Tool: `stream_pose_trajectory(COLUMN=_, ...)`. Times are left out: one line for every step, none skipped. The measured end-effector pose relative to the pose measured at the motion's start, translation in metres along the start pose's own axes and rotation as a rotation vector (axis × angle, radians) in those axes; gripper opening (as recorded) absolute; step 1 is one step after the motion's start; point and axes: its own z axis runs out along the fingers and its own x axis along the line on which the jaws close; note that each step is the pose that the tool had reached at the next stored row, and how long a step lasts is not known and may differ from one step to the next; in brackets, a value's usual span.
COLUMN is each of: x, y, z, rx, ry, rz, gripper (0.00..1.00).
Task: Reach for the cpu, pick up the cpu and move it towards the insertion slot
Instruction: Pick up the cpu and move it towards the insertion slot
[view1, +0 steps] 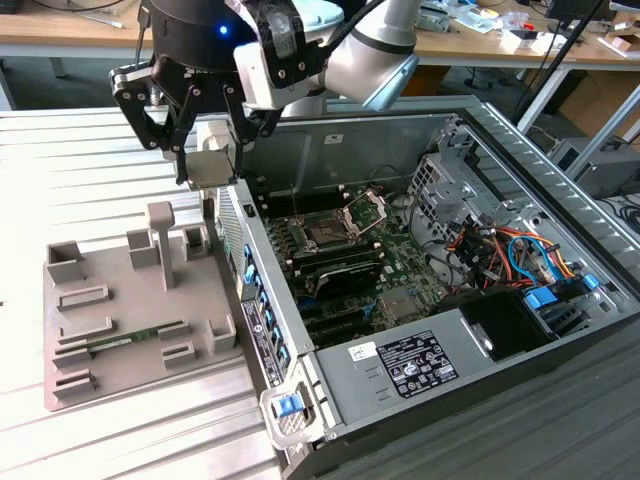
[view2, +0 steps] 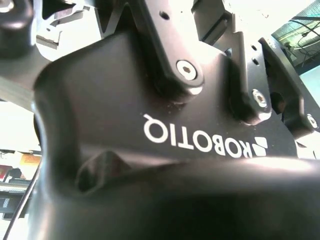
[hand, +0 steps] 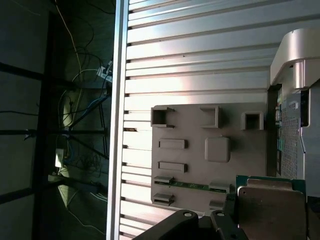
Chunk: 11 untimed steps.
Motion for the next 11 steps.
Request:
stream_pose_trajectory(x=-0.0005, y=0.0, z=0.0, rx=0.0, ry=0.0, rz=0.0, gripper=0.55)
stream_pose_trajectory(x=-0.0012, y=-0.0001, z=-0.0001, rx=0.0001, ry=0.0001, rz=0.0, gripper=0.55)
stream_pose_trajectory(x=-0.0019, y=-0.0001, z=-0.0001, rx=0.0001, ry=0.0001, rz=0.0, gripper=0.55)
stream_pose_trajectory(x=-0.0029, y=-0.0002, z=0.0, rx=0.0001, ry=0.0, rz=0.0, gripper=0.55)
stream_pose_trajectory(x=-0.0034, y=-0.0002, z=-0.0001, rx=0.0001, ry=0.0001, rz=0.0, gripper=0.55)
stream_pose_trajectory(x=-0.0038, y=-0.0002, z=-0.0001, rx=0.0002, ry=0.0001, rz=0.0, gripper=0.55)
stream_pose_trajectory(x=-0.0046, y=-0.0003, z=0.0, rx=0.0001, ry=0.0, rz=0.0, gripper=0.55)
stream_pose_trajectory(x=-0.0057, y=-0.0003, z=-0.0001, rx=0.0001, ry=0.0001, rz=0.0, gripper=0.55)
stream_pose_trajectory(x=-0.0065, y=-0.0004, z=0.0, rx=0.0001, ry=0.0, rz=0.0, gripper=0.55)
stream_pose_trajectory(x=-0.007, y=-0.0004, z=-0.0001, rx=0.0001, ry=0.0001, rz=0.0, gripper=0.55)
stream_pose_trajectory(x=-0.0079, y=-0.0005, z=-0.0001, rx=0.0002, ry=0.0, rz=0.0, gripper=0.55)
